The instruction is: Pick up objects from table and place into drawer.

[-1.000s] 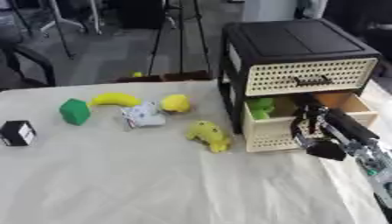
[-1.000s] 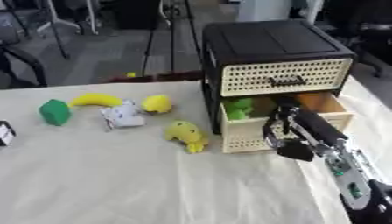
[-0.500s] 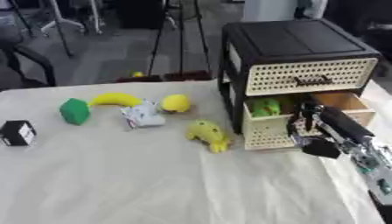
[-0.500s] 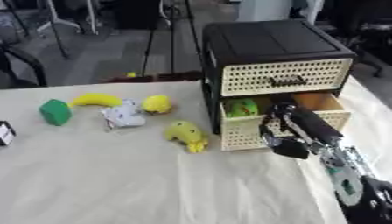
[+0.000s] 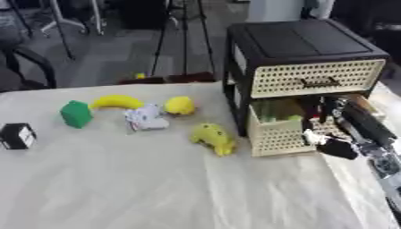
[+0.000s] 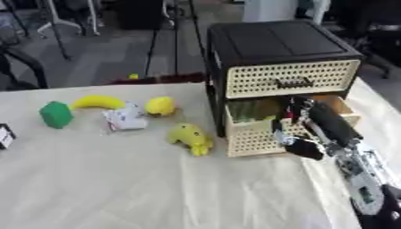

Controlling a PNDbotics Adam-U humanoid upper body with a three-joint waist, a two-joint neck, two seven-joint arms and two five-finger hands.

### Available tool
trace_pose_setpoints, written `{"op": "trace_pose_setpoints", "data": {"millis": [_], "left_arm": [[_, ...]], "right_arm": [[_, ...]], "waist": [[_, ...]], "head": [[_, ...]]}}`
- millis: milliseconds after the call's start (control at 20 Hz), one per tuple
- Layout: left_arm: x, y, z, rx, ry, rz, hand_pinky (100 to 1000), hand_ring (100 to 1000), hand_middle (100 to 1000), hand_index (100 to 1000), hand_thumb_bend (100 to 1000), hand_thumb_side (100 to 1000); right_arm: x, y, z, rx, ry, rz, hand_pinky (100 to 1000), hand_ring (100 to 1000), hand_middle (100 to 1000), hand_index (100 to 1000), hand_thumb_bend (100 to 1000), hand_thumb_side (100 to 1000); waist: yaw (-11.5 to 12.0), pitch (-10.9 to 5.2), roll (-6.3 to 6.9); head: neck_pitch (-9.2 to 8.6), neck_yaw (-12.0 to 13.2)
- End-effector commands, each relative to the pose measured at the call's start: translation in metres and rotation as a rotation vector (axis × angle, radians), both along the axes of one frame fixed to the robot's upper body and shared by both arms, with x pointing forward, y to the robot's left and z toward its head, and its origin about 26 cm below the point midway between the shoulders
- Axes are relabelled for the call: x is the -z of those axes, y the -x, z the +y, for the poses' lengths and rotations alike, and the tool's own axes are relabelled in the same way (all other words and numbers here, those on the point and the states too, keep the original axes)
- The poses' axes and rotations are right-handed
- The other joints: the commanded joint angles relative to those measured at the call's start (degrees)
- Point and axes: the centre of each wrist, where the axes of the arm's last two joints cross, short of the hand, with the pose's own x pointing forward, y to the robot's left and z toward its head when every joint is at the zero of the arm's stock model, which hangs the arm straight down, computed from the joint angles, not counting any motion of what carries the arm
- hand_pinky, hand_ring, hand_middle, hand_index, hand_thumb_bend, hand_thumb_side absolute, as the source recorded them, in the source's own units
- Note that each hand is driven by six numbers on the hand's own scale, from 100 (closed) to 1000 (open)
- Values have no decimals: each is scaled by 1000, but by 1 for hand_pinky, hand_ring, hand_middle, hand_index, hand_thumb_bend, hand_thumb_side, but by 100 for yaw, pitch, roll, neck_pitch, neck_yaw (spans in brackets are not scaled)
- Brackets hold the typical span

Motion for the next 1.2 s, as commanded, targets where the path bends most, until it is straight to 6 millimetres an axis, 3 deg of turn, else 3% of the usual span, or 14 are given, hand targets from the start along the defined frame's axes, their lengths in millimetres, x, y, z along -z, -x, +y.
{"op": "trace_pose_setpoints", "data": {"millis": [50,300,700,1200], "left_arm": [[-8,3,3,-11,-17,-29,462,510,558,738,670,804],[-9,3,3,-11,-18,-31,462,495,557,738,668,804],[-9,3,4,-11,-22,-28,469,491,549,739,668,805],[-7,4,4,-6,-21,-23,472,490,548,739,668,807]], "right_arm": [[-31,6,-10,10,-14,-95,205,506,682,627,100,595],[-37,15,-13,1,-14,-88,204,486,620,607,100,621],[-2,17,-20,-36,77,120,169,478,555,550,100,685],[19,17,-23,-51,113,246,176,508,584,557,100,751]], "waist": [[-11,-62,-11],[-25,-63,-26],[-21,-61,-25],[-31,-55,-19]], "head": [[-24,26],[-18,28],[1,36],[27,35]]}}
